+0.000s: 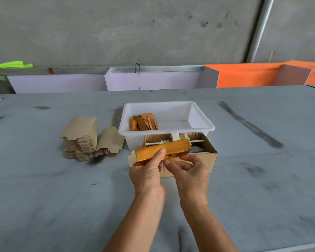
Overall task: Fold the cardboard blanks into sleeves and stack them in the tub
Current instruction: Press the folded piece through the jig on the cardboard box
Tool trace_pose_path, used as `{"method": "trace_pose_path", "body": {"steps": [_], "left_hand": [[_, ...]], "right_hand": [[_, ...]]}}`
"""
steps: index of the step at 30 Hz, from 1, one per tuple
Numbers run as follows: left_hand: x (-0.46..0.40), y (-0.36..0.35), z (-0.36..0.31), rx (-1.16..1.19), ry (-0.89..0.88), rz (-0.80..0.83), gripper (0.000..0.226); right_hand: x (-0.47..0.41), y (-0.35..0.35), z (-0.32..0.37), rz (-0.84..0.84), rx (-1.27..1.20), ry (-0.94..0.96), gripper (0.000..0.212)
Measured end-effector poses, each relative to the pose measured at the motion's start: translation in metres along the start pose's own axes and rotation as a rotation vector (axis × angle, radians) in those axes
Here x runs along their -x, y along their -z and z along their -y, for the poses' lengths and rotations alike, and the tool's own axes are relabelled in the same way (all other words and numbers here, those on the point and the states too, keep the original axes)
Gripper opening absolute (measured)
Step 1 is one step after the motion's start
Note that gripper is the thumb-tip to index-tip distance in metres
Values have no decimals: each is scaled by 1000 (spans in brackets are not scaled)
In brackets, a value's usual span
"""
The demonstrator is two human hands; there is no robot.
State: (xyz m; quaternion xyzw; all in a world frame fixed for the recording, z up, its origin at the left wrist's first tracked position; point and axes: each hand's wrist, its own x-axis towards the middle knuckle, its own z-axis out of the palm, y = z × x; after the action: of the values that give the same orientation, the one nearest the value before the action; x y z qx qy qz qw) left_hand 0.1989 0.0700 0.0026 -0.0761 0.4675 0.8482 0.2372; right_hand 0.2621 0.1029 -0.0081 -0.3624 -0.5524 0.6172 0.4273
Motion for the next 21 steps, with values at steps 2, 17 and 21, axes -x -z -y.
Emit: {"method": "trace_pose_path", "body": {"steps": [2, 17, 21], "left_hand": [[0, 0, -2, -18, 31, -2, 43], [0, 3, 2, -80, 128, 33, 44], [0, 5, 5, -98, 128, 36, 45]], "right_hand": [[-2, 1, 1, 30, 13, 43, 34], [3, 9, -1, 112, -204, 25, 19], [5, 9, 0, 132, -228, -91, 13]]}}
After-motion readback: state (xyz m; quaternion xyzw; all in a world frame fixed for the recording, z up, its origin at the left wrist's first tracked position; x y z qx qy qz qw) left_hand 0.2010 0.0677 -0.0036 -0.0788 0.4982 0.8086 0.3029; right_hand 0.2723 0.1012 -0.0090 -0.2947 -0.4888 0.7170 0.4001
